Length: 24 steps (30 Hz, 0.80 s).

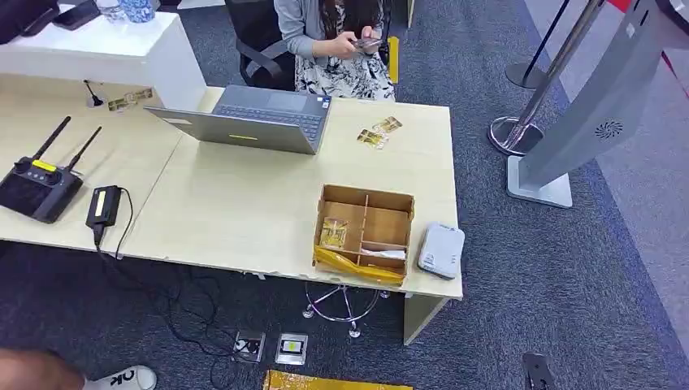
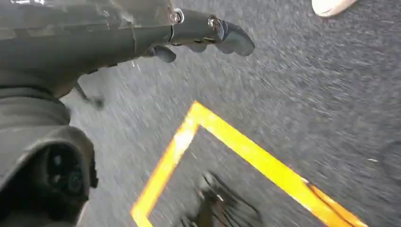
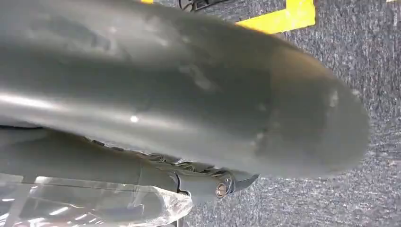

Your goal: Pass the card to the sensor for recognition and then transmit it.

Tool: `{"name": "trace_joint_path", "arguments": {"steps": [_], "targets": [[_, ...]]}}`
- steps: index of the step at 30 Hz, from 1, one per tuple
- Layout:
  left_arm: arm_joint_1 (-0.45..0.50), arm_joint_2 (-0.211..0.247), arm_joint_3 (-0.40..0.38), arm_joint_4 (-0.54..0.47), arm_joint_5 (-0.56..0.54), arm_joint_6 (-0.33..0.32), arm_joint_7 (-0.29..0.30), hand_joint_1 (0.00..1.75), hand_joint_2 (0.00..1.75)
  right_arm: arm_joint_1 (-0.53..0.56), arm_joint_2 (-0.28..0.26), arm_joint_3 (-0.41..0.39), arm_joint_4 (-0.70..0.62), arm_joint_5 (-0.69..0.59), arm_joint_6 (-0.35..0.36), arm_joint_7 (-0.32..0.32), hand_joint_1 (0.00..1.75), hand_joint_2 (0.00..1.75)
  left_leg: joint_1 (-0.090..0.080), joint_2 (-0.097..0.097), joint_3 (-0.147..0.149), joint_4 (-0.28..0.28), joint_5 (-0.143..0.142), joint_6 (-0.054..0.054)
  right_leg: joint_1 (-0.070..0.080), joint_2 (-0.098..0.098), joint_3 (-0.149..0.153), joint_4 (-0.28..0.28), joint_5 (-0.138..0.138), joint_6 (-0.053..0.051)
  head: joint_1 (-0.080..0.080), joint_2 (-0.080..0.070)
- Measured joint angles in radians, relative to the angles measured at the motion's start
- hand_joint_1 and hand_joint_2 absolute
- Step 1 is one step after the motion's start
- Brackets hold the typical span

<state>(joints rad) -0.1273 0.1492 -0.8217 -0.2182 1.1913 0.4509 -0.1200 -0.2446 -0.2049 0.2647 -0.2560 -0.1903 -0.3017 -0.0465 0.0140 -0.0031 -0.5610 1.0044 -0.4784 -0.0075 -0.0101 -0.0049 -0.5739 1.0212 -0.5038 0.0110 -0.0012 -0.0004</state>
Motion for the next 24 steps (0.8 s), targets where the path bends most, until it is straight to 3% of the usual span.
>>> {"name": "trace_joint_path", "arguments": {"steps": [3,13,24], "targets": [[0.006,-0.003,0.010,0.000,0.031,-0.010,-0.063,0.00,0.00,0.005,-0.001,0.000,0.000,-0.013,-0.007,-0.015,0.00,0.00,0.000,0.000,0.000,0.000,0.000,0.000,0.000,0.000,0.000,0.000,0.000,0.000,0.000,0.000],[0.016,-0.004,0.038,0.000,0.070,0.002,-0.063,0.00,0.00,-0.003,0.002,0.023,0.000,-0.008,-0.021,-0.007,0.00,0.00,0.000,0.000,0.000,0.000,0.000,0.000,0.000,0.000,0.000,0.000,0.000,0.000,0.000,0.000],[0.017,-0.003,0.045,0.000,0.035,0.001,-0.040,0.00,0.00,-0.008,0.002,0.042,0.000,-0.014,-0.024,-0.011,0.00,0.00,0.000,0.000,0.000,0.000,0.000,0.000,0.000,0.000,0.000,0.000,0.000,0.000,0.000,0.000]]}}
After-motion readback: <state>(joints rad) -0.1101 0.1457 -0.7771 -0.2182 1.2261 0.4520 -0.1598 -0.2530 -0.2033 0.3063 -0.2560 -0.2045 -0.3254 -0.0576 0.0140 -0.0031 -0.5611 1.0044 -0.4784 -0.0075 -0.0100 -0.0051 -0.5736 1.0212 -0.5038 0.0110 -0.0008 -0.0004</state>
